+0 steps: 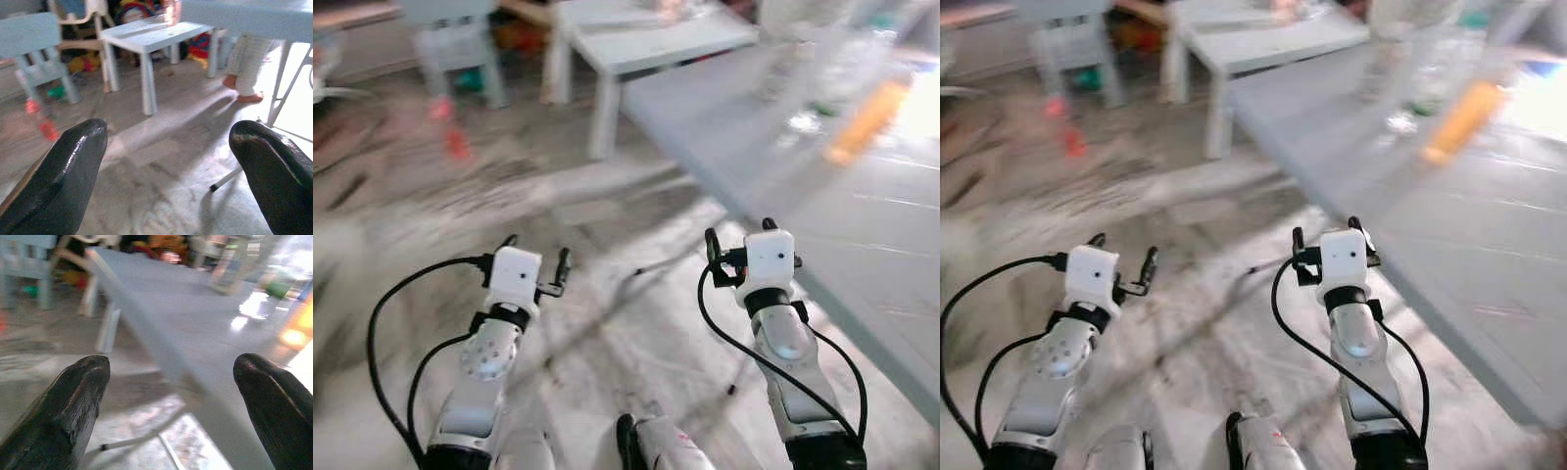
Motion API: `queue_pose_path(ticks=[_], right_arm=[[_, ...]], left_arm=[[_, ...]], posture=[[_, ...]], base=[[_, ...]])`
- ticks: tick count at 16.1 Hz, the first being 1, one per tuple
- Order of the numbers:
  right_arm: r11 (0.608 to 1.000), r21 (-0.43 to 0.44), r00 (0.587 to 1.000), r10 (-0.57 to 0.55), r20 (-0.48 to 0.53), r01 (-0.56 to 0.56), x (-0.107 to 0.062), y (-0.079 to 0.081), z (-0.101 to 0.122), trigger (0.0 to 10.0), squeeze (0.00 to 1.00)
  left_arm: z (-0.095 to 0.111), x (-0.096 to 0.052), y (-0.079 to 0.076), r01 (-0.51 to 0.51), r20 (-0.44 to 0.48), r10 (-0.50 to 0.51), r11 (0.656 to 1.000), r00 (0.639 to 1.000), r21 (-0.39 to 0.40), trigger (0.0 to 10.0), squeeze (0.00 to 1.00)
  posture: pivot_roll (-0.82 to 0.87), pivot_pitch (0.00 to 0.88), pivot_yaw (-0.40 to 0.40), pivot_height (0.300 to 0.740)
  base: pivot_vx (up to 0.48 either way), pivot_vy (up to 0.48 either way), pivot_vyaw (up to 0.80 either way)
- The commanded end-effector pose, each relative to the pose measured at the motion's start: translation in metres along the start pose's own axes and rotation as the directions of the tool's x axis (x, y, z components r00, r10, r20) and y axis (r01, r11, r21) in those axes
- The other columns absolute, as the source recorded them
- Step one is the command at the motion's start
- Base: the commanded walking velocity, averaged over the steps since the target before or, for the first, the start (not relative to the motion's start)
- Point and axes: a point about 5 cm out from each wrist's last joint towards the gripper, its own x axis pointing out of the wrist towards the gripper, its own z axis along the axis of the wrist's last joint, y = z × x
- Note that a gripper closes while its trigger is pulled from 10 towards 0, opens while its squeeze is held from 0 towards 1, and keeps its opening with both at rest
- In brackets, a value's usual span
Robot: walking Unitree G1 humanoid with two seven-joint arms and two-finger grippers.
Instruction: Restocking fridge
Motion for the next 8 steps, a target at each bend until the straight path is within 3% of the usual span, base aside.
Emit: queue_pose_path(ticks=[1,3,6,8], right_arm=[[1.0,-0.015,1.0,-0.018,0.018,0.018,0.0,-0.006,0.004,10.0,0.0],[1.0,-0.016,1.0,-0.018,0.02,0.019,0.0,-0.006,0.005,10.0,0.0],[0.999,0.043,0.999,-0.012,0.045,0.01,0.002,-0.005,0.011,10.0,0.0],[0.968,0.251,0.998,-0.03,0.047,0.018,-0.001,-0.006,0.018,10.0,0.0]], left_arm=[[0.001,0.001,-0.004,0.019,0.001,-0.019,1.0,1.0,-0.003,10.0,0.0],[0.001,0.001,-0.004,0.014,0.004,-0.014,1.0,1.0,-0.006,10.0,0.0],[0.01,0.004,-0.001,-0.034,0.055,0.037,0.998,0.998,-0.055,10.0,0.0],[0.004,0.005,0.009,-0.103,-0.001,0.106,0.964,0.994,-0.244,10.0,0.0]], posture=[[0.09,0.162,-0.077,0.74],[0.09,0.163,-0.08,0.74],[0.09,0.162,-0.082,0.74],[0.09,0.146,-0.072,0.74]], base=[[0.398,0.266,0.0],[0.398,0.266,0.0],[0.395,0.269,-0.8],[0.392,0.279,0.0]])
